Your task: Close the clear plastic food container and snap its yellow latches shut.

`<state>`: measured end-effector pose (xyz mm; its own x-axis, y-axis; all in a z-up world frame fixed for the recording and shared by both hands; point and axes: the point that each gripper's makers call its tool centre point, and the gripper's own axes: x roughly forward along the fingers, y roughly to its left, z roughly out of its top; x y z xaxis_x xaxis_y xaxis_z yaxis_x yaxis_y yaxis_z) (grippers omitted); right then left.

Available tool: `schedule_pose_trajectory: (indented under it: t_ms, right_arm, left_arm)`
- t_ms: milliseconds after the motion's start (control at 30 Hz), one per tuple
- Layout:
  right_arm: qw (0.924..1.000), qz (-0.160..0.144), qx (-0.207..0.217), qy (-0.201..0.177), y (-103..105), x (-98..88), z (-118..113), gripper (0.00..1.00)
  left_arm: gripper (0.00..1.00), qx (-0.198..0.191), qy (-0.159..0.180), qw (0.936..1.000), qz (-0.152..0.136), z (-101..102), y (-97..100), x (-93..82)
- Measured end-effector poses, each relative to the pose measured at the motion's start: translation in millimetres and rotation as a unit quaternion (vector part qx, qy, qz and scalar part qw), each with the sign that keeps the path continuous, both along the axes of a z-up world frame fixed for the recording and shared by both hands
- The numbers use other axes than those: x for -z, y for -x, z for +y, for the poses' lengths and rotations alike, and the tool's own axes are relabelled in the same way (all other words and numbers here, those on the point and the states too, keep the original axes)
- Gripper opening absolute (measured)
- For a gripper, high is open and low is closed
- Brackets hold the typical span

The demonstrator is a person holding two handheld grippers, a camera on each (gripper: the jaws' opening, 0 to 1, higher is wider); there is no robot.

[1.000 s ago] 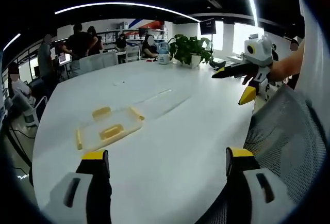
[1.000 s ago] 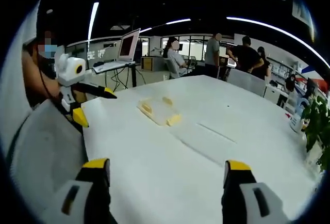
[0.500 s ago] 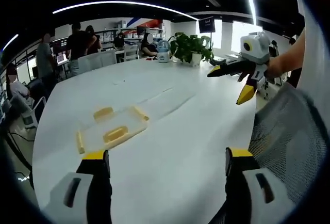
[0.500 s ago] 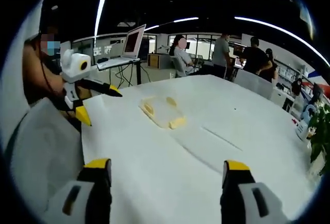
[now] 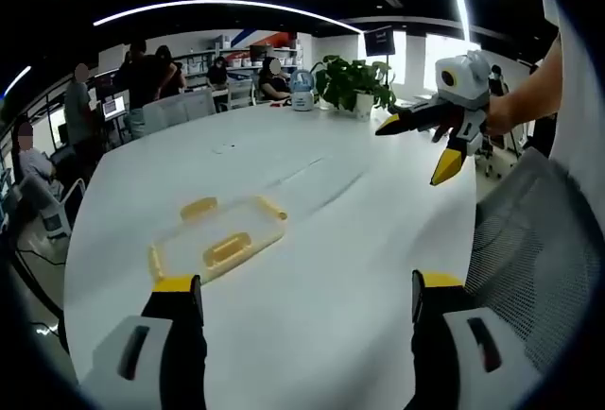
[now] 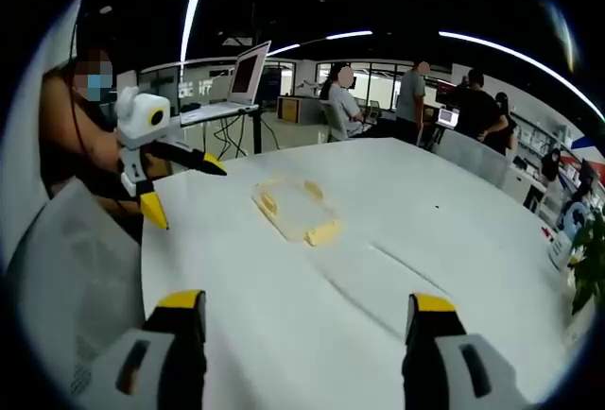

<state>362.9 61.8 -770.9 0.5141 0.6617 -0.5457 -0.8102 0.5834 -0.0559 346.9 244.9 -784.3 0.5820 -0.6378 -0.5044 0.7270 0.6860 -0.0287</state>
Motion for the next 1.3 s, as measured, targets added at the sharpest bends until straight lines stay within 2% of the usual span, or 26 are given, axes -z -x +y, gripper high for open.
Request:
schedule_pose_trajectory:
  t_ms: [867, 1300]
  right_arm:
    - [0.9991, -0.003, -0.038, 0.021, -41.3, 8.3, 29.3, 0.82]
    - [0.9975, 0.0, -0.063, 0.031, -51.6, 16.5, 43.4, 0.8]
  left_arm:
    - [0.88, 0.013, -0.026, 0.9995, 0.012, 16.8, -31.9, 14.2]
    - [0.87, 0.017, -0.043, 0.9988, 0.016, 29.5, -46.4, 22.4]
